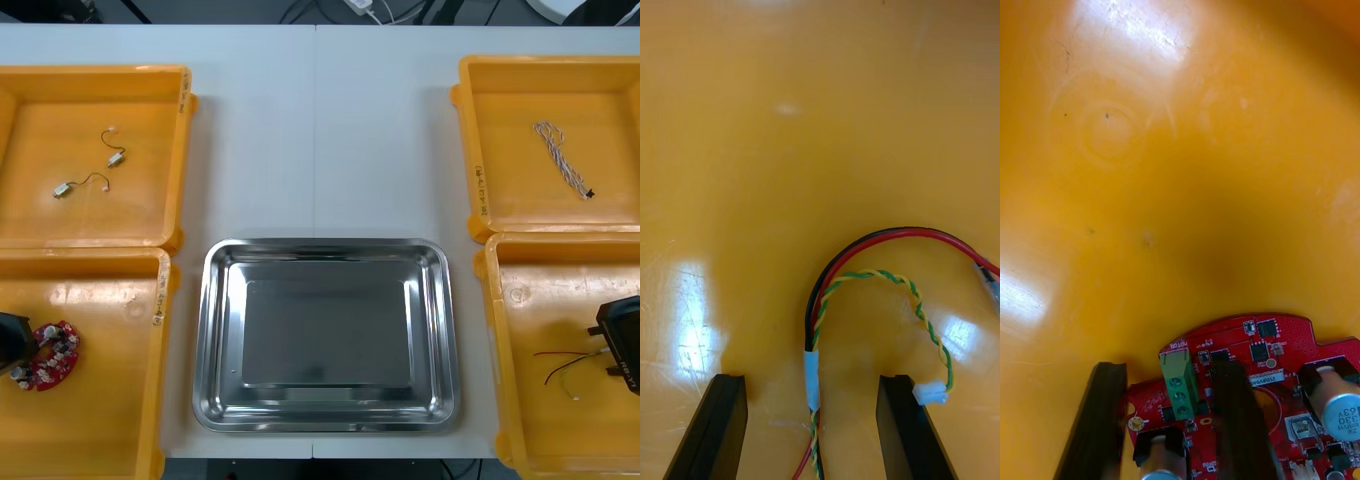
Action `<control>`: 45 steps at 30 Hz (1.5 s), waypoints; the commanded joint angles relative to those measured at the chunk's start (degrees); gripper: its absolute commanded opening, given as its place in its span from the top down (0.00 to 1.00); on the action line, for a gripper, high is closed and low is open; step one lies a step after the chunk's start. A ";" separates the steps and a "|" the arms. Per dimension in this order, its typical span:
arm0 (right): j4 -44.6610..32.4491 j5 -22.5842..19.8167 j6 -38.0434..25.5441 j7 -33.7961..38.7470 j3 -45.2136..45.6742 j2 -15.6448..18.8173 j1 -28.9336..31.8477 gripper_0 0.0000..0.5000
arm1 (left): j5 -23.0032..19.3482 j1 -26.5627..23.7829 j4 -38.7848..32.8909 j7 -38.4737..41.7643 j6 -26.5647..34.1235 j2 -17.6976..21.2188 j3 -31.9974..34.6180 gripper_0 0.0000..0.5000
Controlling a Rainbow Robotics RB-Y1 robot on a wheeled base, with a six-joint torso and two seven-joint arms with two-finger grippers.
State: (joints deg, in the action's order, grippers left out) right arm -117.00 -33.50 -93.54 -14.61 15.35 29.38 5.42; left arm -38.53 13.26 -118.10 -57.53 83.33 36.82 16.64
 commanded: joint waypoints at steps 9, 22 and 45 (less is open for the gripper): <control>1.07 0.71 1.34 -0.86 -0.85 -0.73 1.35 0.00 | 1.00 2.12 -0.20 2.68 -1.50 -1.13 -1.08 1.00; 2.13 0.45 2.57 -0.86 -0.85 -0.81 1.35 0.00 | 0.48 1.33 -0.28 2.60 -1.59 -1.05 -0.64 1.00; 1.34 0.45 -1.73 -1.13 1.09 -0.73 -1.90 1.00 | -0.40 -5.70 -8.63 3.04 12.21 2.03 2.26 1.00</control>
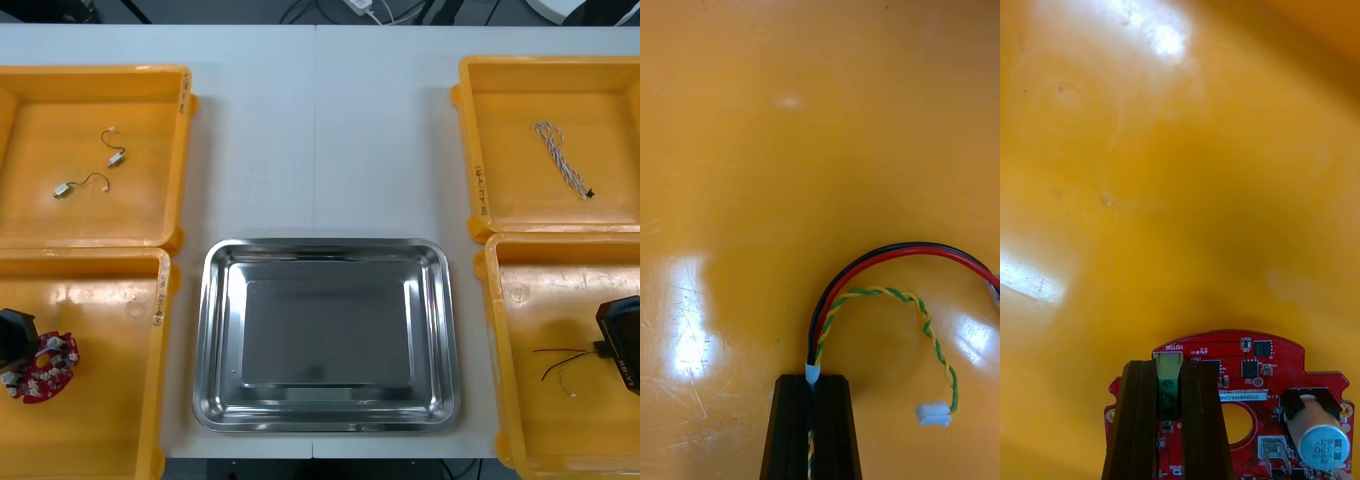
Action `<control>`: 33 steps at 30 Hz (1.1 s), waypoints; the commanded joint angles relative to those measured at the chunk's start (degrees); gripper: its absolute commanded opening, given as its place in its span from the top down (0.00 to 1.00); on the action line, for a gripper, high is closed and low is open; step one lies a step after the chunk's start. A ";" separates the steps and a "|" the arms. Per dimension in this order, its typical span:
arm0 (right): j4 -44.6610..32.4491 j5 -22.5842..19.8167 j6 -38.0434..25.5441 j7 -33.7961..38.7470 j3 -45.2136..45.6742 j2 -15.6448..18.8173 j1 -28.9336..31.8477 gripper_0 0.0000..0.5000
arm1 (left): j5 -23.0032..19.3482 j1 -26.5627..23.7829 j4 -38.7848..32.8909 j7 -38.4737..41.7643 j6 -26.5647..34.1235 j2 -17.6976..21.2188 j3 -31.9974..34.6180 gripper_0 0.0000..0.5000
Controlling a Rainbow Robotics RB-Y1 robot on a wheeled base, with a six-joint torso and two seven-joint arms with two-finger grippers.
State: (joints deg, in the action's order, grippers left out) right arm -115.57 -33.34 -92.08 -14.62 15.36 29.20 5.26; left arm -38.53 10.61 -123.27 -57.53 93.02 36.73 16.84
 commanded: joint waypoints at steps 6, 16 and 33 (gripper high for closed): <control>-0.98 0.38 -9.44 -1.02 3.10 0.07 -6.05 1.00 | -0.41 -5.42 -6.19 3.04 6.38 3.44 1.97 1.00; -3.88 0.03 -17.92 -1.37 5.74 3.23 -11.94 1.00 | -1.11 -8.76 -9.53 3.39 8.67 5.29 -0.23 1.00; -8.27 -6.48 -17.92 -4.45 7.85 9.83 -16.34 1.00 | -3.48 -15.71 -13.05 6.46 12.45 8.19 -7.70 1.00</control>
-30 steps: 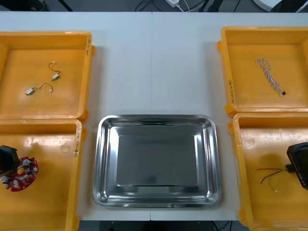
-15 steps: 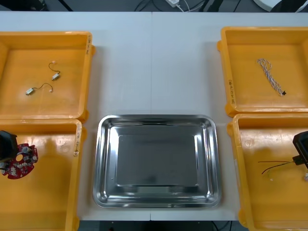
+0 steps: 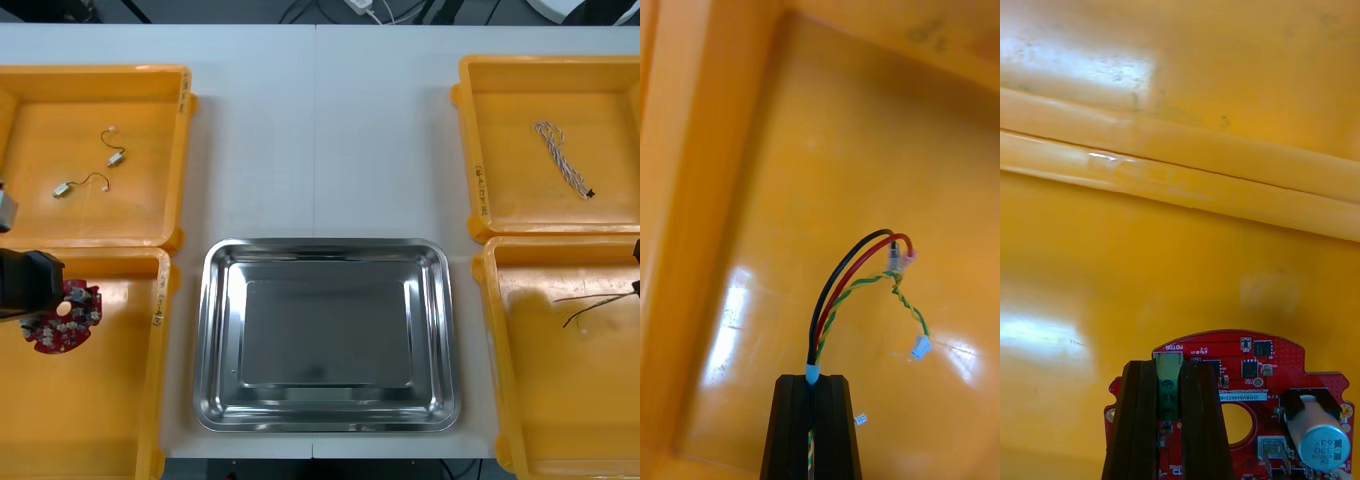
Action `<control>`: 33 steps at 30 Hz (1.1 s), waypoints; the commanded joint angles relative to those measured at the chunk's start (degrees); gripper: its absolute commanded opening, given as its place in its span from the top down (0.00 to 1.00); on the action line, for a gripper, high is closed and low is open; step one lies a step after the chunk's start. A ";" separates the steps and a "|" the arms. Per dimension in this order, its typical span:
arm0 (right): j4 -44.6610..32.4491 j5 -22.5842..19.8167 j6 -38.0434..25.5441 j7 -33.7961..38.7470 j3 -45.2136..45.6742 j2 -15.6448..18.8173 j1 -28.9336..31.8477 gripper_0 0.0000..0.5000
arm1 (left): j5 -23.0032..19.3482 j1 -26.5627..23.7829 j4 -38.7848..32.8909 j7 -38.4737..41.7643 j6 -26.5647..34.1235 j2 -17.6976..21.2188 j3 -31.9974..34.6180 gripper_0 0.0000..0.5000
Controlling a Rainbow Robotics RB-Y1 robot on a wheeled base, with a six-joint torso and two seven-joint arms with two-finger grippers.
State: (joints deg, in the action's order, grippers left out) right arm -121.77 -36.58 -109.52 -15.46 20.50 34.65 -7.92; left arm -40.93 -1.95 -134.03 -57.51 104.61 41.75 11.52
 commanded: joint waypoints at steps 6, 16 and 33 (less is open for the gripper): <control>-2.33 -9.12 -0.48 -3.88 3.85 7.36 -4.83 1.00 | -2.23 -5.70 -2.64 7.68 0.95 3.60 -4.93 1.00; -3.03 -19.58 -0.48 -5.46 3.76 13.51 -6.23 1.00 | -2.14 -11.06 -2.82 10.40 1.39 3.69 -11.87 1.00; -4.08 -21.86 -0.48 -27.96 -5.03 15.36 -14.23 1.00 | 0.67 -19.67 -4.22 18.14 2.62 2.11 -24.79 1.00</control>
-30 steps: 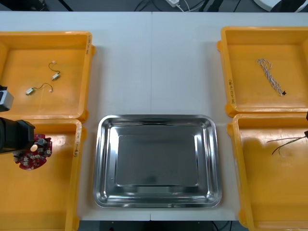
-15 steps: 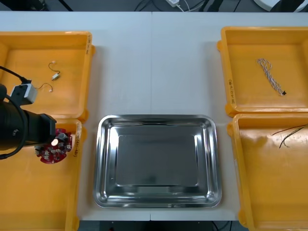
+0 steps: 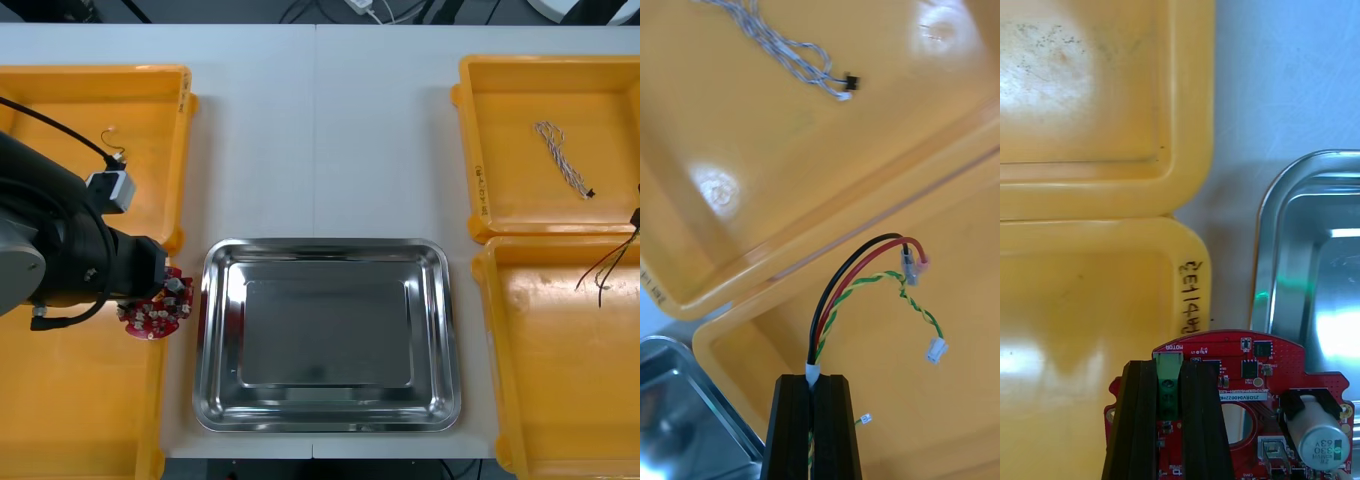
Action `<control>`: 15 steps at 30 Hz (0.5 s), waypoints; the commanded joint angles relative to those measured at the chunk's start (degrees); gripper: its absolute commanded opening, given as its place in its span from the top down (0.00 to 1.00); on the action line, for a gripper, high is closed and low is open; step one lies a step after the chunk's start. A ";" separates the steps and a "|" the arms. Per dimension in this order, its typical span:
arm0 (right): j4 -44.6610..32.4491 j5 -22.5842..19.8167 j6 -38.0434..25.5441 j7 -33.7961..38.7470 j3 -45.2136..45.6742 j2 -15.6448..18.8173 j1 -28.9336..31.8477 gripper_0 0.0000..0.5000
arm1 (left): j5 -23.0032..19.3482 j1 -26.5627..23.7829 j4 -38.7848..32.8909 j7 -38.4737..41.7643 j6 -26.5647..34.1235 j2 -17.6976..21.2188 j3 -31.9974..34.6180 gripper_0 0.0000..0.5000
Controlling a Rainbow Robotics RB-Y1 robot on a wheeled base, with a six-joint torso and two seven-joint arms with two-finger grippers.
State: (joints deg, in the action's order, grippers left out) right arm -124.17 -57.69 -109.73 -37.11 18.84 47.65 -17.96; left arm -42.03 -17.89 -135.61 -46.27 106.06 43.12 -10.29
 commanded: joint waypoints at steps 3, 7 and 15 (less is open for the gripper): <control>-2.22 -0.76 -0.27 -10.00 -4.43 1.48 -5.07 1.00 | 4.06 -4.43 -3.34 7.43 1.25 -0.05 -5.71 1.00; -2.39 -1.20 -0.27 -14.13 -4.51 -0.10 -5.51 1.00 | 8.11 -5.14 -3.69 8.39 1.25 -1.37 -9.93 1.00; -4.33 -0.59 -0.27 -22.30 -8.29 -0.36 -6.04 1.00 | 13.29 -6.72 -3.69 10.41 1.25 -4.44 -16.26 1.00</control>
State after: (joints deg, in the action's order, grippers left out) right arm -125.96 -58.70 -109.74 -55.78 13.01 47.41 -22.03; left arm -30.42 -21.91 -137.25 -38.84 106.79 40.75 -24.75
